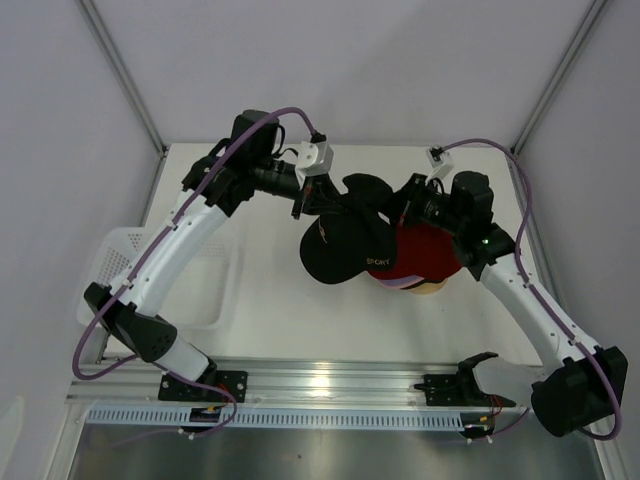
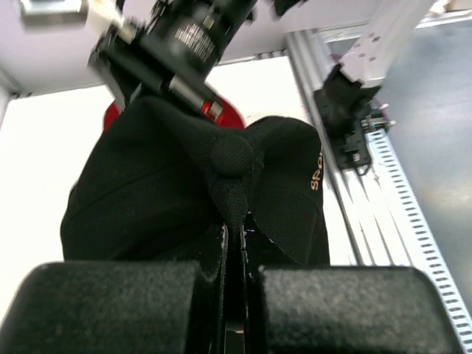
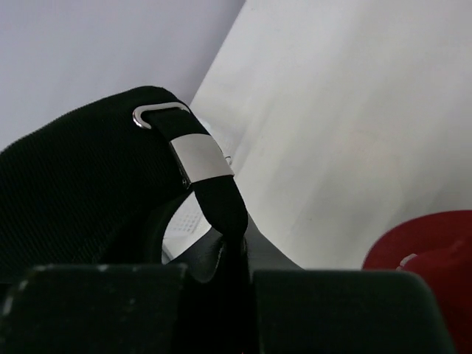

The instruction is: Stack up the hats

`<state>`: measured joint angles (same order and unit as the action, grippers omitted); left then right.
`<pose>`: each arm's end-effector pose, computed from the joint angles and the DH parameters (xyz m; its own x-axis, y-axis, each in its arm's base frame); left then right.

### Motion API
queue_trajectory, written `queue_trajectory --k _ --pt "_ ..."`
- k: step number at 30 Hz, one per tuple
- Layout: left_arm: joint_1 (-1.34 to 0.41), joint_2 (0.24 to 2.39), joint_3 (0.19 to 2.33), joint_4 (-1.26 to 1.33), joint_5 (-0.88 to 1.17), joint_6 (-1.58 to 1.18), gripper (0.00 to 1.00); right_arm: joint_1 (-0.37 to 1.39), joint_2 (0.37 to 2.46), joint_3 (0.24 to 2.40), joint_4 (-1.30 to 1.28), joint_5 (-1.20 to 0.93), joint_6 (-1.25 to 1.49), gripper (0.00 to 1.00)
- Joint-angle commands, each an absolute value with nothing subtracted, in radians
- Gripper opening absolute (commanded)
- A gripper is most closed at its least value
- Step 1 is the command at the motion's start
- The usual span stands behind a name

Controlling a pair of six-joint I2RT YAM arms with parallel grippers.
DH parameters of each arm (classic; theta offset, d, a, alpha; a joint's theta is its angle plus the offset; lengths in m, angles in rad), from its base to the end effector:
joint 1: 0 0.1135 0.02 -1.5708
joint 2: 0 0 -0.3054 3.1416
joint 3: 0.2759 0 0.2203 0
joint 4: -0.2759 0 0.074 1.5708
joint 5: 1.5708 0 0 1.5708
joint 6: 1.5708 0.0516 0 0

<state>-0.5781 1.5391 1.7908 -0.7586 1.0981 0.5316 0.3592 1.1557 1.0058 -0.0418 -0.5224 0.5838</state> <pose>0.2143 -0.1947 0.4823 0.1061 0.2063 -0.9727 0.9825 -0.1724 0.0706 0.2081 0.1056 0.3980 -0.5695 0.2964 -0.7667 -0.5385 0.5702 0.6204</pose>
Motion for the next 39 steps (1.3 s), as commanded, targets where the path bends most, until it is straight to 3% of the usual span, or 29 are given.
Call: queue_trajectory --k 1,5,11,19,26,31,36,39 --pt "-0.589 1.532 1.824 -0.706 1.021 0.532 0.01 0.359 1.112 1.121 -0.167 -0.369 0.479 0.00" --pt "-0.588 1.546 1.789 -0.657 0.829 0.459 0.02 0.351 1.057 1.199 -0.293 -0.168 0.385 0.00" --pt "-0.588 1.601 1.779 -0.594 0.638 0.241 0.11 0.206 1.025 1.246 -0.439 -0.132 0.339 0.00" --pt "-0.623 1.756 1.889 -0.598 0.647 0.160 0.06 0.055 0.971 1.197 -0.590 -0.126 0.318 0.00" --pt "-0.709 1.878 2.032 -0.683 0.661 0.121 0.07 0.025 0.914 1.166 -0.705 0.039 0.305 0.00" --pt "-0.719 1.885 2.030 -0.651 0.715 0.023 0.10 -0.051 0.956 1.190 -0.769 0.048 0.288 0.00" --pt "-0.765 1.890 2.006 -0.644 0.591 0.031 0.30 -0.089 0.979 1.148 -0.729 0.060 0.273 0.06" --pt "-0.808 1.907 2.008 -0.643 0.457 0.066 0.34 -0.110 0.991 1.106 -0.651 0.043 0.299 0.06"
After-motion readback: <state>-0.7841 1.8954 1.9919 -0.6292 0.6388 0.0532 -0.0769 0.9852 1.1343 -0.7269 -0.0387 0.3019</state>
